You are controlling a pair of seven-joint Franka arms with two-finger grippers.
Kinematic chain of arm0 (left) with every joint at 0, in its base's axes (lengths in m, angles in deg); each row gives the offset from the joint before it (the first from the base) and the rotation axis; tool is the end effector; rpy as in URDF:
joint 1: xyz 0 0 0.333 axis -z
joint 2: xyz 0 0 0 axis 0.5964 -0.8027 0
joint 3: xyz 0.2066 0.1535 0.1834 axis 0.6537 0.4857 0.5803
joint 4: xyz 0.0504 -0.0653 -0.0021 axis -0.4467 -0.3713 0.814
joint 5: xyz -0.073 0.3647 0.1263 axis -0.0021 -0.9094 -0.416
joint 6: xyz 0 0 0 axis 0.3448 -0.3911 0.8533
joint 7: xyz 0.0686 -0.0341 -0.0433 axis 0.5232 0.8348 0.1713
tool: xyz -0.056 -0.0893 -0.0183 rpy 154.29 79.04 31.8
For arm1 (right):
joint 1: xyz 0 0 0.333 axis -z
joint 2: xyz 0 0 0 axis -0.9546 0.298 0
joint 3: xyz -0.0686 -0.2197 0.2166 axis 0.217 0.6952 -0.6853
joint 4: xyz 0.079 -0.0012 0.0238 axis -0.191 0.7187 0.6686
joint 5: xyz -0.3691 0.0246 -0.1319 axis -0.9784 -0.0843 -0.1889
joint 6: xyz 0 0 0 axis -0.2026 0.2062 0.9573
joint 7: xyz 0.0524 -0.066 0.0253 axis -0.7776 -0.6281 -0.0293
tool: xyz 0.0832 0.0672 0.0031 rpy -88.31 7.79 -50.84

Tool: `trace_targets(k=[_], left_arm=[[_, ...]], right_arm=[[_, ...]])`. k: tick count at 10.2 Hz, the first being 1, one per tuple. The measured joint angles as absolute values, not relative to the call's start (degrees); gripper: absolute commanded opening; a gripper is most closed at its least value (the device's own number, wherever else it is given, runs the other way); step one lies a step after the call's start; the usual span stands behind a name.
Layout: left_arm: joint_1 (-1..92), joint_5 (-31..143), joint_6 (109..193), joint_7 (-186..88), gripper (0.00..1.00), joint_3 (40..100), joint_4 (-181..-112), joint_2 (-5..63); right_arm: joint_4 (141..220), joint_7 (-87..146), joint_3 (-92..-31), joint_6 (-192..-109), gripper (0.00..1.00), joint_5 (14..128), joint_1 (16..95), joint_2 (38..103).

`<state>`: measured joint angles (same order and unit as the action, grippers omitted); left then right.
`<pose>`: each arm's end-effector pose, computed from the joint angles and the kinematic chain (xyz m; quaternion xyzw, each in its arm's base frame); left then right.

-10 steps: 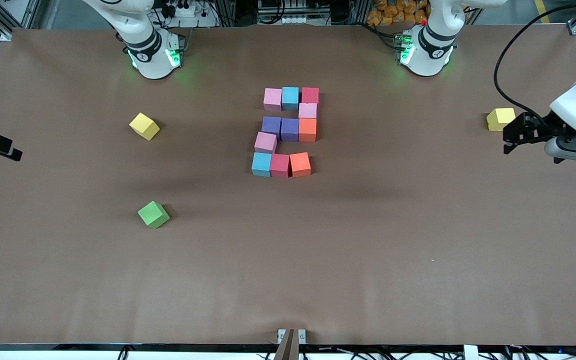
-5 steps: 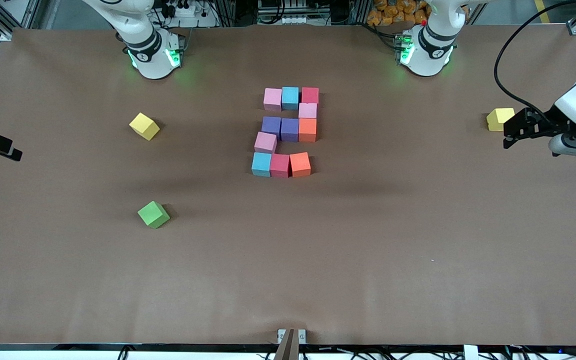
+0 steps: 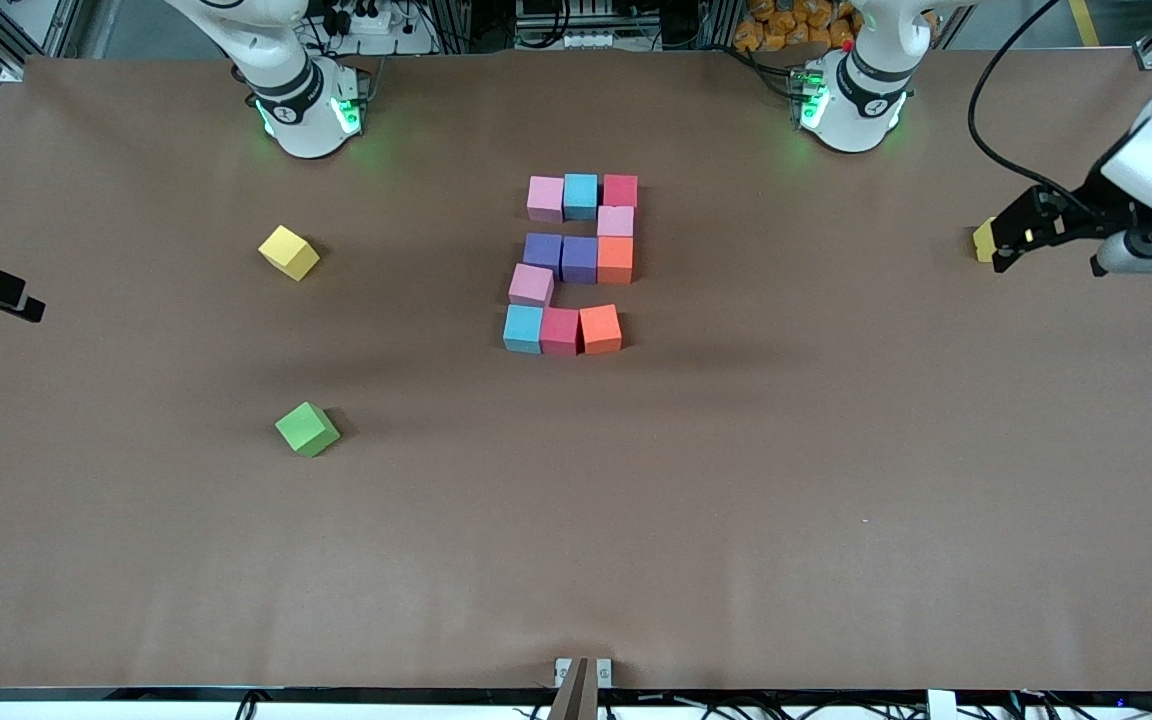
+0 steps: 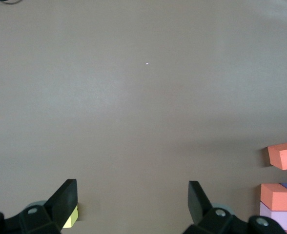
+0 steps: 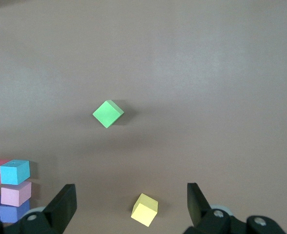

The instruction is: Form number 2 with 11 blocks

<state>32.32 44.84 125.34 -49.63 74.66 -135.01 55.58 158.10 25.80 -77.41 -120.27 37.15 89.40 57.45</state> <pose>0.5455 -0.0867 0.6519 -0.9986 0.0318 -0.0406 0.0133 0.5988 -0.0689 0.6237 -0.9982 0.0404 0.0100 0.0436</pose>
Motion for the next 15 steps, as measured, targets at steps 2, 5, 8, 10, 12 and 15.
trace_targets(k=[2, 5, 8, 10, 12, 15], left_arm=[[32.88, 44.84, 123.34, -48.88, 1.0, 74.62, -135.8, 56.5], [33.65, 45.45, 121.7, -48.33, 1.0, 75.7, -136.14, 56.53], [35.13, 48.89, 121.27, -48.32, 1.0, 80.08, -136.15, 56.59], [35.51, 48.9, 121.26, -48.32, 1.0, 80.2, -136.17, 56.59], [35.8, 48.9, 121.26, -48.32, 1.0, 80.21, -136.17, 56.59], [36.05, 48.9, 121.27, -48.32, 1.0, 80.22, -136.17, 56.59]], right_arm=[[158.1, 25.8, -77.41, -120.26, 1.0, 37.15, 89.4, 57.45], [158.1, 25.8, -77.42, -120.26, 1.0, 37.15, 89.4, 57.45], [158.1, 25.8, -77.41, -120.26, 1.0, 37.15, 89.4, 57.45], [158.1, 25.8, -77.41, -120.26, 1.0, 37.15, 89.4, 57.45], [158.1, 25.8, -77.41, -120.25, 1.0, 37.15, 89.4, 57.45], [158.1, 25.8, -77.41, -120.24, 1.0, 37.15, 89.4, 57.45]])
